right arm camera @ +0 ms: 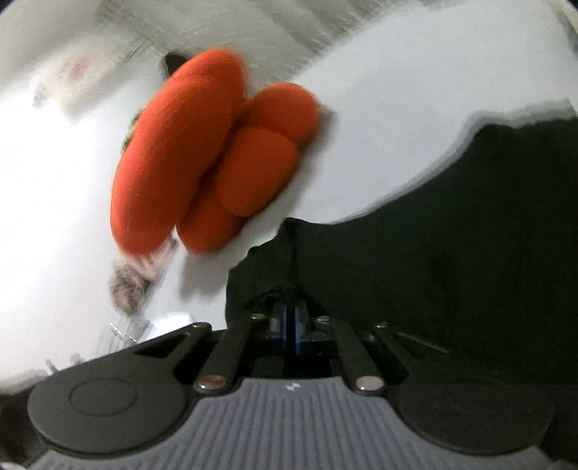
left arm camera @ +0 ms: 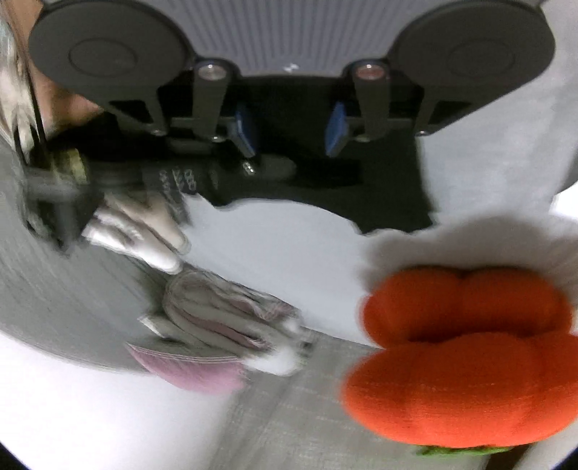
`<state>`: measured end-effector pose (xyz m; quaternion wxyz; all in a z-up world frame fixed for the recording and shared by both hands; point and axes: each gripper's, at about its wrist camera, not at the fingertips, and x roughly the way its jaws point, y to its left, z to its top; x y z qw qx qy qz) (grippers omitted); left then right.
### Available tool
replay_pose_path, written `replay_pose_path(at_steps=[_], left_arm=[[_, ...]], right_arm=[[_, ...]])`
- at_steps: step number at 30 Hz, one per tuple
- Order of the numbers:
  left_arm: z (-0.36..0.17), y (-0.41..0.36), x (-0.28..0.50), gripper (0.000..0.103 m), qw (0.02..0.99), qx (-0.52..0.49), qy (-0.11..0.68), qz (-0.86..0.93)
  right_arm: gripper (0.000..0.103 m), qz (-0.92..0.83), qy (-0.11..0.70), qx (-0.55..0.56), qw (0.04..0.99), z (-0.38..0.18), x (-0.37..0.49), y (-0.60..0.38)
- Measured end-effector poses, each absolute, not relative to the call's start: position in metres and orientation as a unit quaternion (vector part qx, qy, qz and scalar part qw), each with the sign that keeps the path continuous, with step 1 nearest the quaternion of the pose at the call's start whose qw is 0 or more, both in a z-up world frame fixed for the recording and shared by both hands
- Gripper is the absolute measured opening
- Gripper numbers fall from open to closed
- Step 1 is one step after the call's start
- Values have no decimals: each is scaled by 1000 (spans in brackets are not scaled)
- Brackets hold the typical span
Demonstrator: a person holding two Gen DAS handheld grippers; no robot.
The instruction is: Fold clothes
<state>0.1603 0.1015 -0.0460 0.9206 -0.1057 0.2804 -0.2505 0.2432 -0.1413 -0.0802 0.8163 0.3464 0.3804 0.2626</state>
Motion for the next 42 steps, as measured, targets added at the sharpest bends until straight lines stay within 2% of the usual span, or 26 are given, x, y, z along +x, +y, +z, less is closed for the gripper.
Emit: replay_pose_path(at_steps=[4, 11, 13, 17, 19, 20, 21, 22, 26, 29, 30, 31, 33, 35, 38, 42], left_arm=[[-58, 73, 163, 49, 917, -35, 300, -261], [-63, 63, 165, 46, 926, -17, 289, -243], [-65, 60, 166, 42, 927, -7, 295, -232], [-66, 52, 165, 39, 931, 21, 291, -218], [-67, 50, 165, 38, 931, 28, 290, -218], [-67, 51, 165, 37, 931, 29, 290, -220], [-67, 51, 165, 37, 930, 30, 290, -222], [-67, 52, 164, 37, 930, 31, 290, -224], [-67, 54, 162, 37, 927, 38, 291, -233], [-68, 53, 162, 37, 926, 46, 292, -233], [-69, 51, 162, 36, 926, 50, 291, -233], [-69, 49, 162, 33, 926, 55, 291, -233], [-70, 50, 162, 23, 926, 54, 291, -235], [-69, 53, 163, 4, 926, 45, 291, -235], [-66, 58, 163, 3, 928, 34, 288, -235], [-58, 66, 158, 3, 931, 19, 273, -241]], right_arm=[[2, 244, 409, 437, 763, -105, 252, -164], [6, 239, 382, 444, 775, -98, 248, -167], [17, 234, 369, 401, 805, -87, 246, -164], [18, 223, 350, 274, 868, -68, 239, -146], [21, 227, 342, 217, 885, -64, 235, -134], [27, 234, 339, 199, 889, -64, 233, -129], [42, 240, 335, 182, 893, -63, 231, -125], [50, 248, 329, 168, 896, -62, 229, -121], [50, 258, 307, 87, 912, -60, 224, -100], [50, 248, 302, 23, 920, -64, 230, -79], [44, 245, 300, 11, 922, -65, 233, -73], [27, 245, 297, 12, 923, -65, 232, -73], [12, 244, 293, 44, 923, -64, 234, -82], [9, 240, 296, 112, 918, -65, 239, -102], [5, 236, 304, 217, 897, -69, 250, -132], [4, 262, 317, 284, 866, -72, 252, -147]])
